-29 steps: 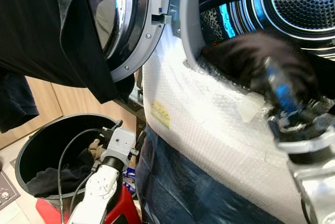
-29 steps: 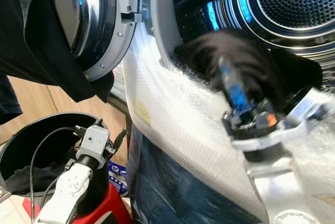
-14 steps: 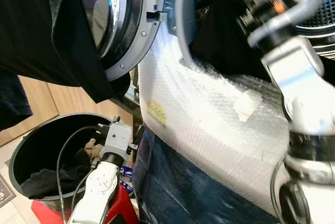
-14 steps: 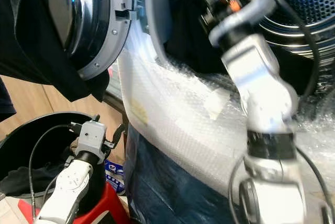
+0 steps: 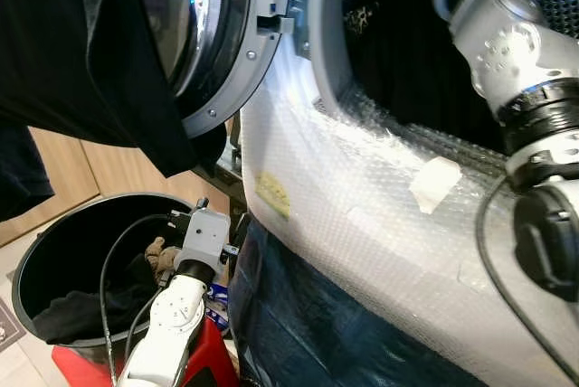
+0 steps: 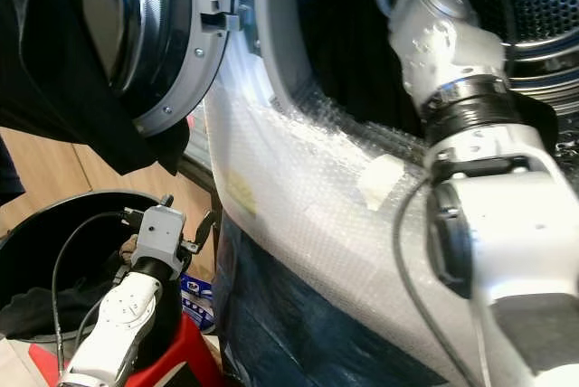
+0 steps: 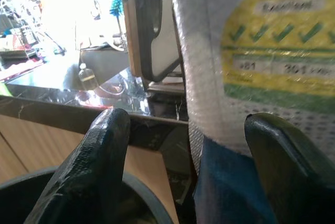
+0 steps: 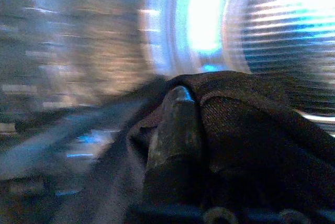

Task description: Clothes washing

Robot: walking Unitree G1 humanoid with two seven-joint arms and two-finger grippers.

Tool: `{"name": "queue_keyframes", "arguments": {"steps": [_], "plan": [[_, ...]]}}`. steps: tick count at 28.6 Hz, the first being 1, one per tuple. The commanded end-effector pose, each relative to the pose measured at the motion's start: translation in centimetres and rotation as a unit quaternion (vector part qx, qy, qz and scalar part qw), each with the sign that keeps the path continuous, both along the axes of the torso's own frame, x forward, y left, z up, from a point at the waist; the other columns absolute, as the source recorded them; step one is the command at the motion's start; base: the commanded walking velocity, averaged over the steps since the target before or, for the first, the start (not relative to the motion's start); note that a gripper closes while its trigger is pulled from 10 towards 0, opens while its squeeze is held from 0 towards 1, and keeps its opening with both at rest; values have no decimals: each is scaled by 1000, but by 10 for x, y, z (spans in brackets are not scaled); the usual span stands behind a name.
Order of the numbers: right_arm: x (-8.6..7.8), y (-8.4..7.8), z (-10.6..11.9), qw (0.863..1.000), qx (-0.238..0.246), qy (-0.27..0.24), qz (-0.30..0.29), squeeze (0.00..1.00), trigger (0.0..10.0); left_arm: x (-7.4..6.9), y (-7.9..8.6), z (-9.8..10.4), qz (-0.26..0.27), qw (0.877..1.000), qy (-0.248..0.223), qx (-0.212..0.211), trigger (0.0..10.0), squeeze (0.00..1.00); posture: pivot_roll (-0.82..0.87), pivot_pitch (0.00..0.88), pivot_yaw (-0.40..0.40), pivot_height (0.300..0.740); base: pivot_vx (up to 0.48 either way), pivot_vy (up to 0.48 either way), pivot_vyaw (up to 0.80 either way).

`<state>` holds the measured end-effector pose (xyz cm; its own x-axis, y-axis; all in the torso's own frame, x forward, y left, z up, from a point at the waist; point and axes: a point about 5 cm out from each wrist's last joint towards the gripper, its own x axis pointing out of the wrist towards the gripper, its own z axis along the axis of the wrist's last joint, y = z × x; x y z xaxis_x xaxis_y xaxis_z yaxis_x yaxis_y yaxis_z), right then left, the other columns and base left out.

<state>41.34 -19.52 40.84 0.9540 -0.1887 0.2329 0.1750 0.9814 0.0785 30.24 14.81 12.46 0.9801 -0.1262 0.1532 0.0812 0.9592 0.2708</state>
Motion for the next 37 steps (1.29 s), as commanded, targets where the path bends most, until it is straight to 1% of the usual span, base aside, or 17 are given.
{"name": "queue_keyframes", "arguments": {"steps": [1, 2, 4, 5, 8, 9, 10, 12, 13, 17, 20, 26, 28, 31, 35, 36, 37], "plan": [[-6, -4, 21, 998, -41, -26, -28, 0, 5490, 3, -4, 5, -5, 1000, -9, 3, 10000, 0, 48, 0, -145, 740, 0, 0, 0], [-4, -2, 17, 999, -31, -18, -20, 0, 10000, 3, -4, 5, -4, 1000, -9, 1, 10000, 0, 42, 0, -139, 740, 0, 0, 0], [0, 2, 6, 999, -45, 0, -12, 0, 10000, 3, -4, 4, -1, 1000, -5, 1, 10000, 0, 37, 0, -133, 740, 0, 0, 0], [4, 5, -8, 997, -72, 20, -2, 0, 10000, 2, -6, 2, -5, 1000, -2, 5, 10000, 0, 38, 0, -130, 740, 0, 0, 0], [8, -3, -35, 997, -57, 54, -8, 0, 10000, 3, -8, 1, -9, 1000, 0, 9, 10000, 0, 36, 0, -125, 740, 0, 0, 0], [8, -3, -35, 997, -57, 54, -8, 0, 10000, 3, -8, 1, -9, 1000, 0, 9, 10000, 0, 36, 0, -125, 740, 0, 0, 0], [9, -9, -47, 997, -37, 67, -17, 0, 10000, 7, -10, 4, -10, 1000, -5, 6, 10000, 0, 31, 0, -126, 740, 0, 0, 0], [9, -12, -48, 996, -43, 69, -24, 0, 10000, 10, -13, 6, -13, 1000, -10, 12, 10000, 0, 29, 0, -137, 740, 0, 0, 0], [9, -14, -50, 996, -42, 70, -28, 1000, 10000, 11, -15, 7, -16, 1000, -13, 15, 10000, 0, 35, 0, -141, 740, 0, 0, 0], [10, -9, -51, 997, -30, 69, -18, 1000, 10000, 11, -17, 9, -18, 1000, -17, 9, 10000, 0, 21, 0, -122, 740, 0, 0, 0], [10, -4, -45, 997, -48, 60, -17, 1000, 10000, 9, -12, 9, -23, 999, -16, 20, 10000, 0, 26, 0, -107, 740, 0, 0, 0], [9, -12, -50, 994, -75, 66, -49, 1000, 10000, 14, 0, 14, -20, 999, -21, 34, 10000, 0, 53, 0, -65, 740, 0, 0, 0], [9, -16, -57, 994, -59, 73, -52, 1000, 10000, 12, 11, 20, -16, 999, -25, 38, 10000, 0, 43, 0, -34, 740, 0, 0, 0], [8, -10, -45, 994, -80, 51, -55, 1000, 10000, 6, 18, 15, -16, 998, -8, 52, 10000, 0, 52, 0, -19, 740, 0, 0, 0], [4, -1, -17, 996, -77, 2, -50, 1000, 10000, 6, 16, 18, -13, 999, -15, 48, 10000, 0, 77, 0, -32, 740, 0, 0, 0], [3, -1, -14, 994, -88, -4, -57, 0, 10000, 5, 15, 18, -14, 999, -15, 47, 10000, 0, 76, 0, -31, 740, 0, 0, 0], [2, -1, -10, 992, -102, -11, -68, 0, 10000, 3, 15, 18, -14, 999, -14, 46, 10000, 0, 74, 0, -28, 740, 0, 0, 0]]}}
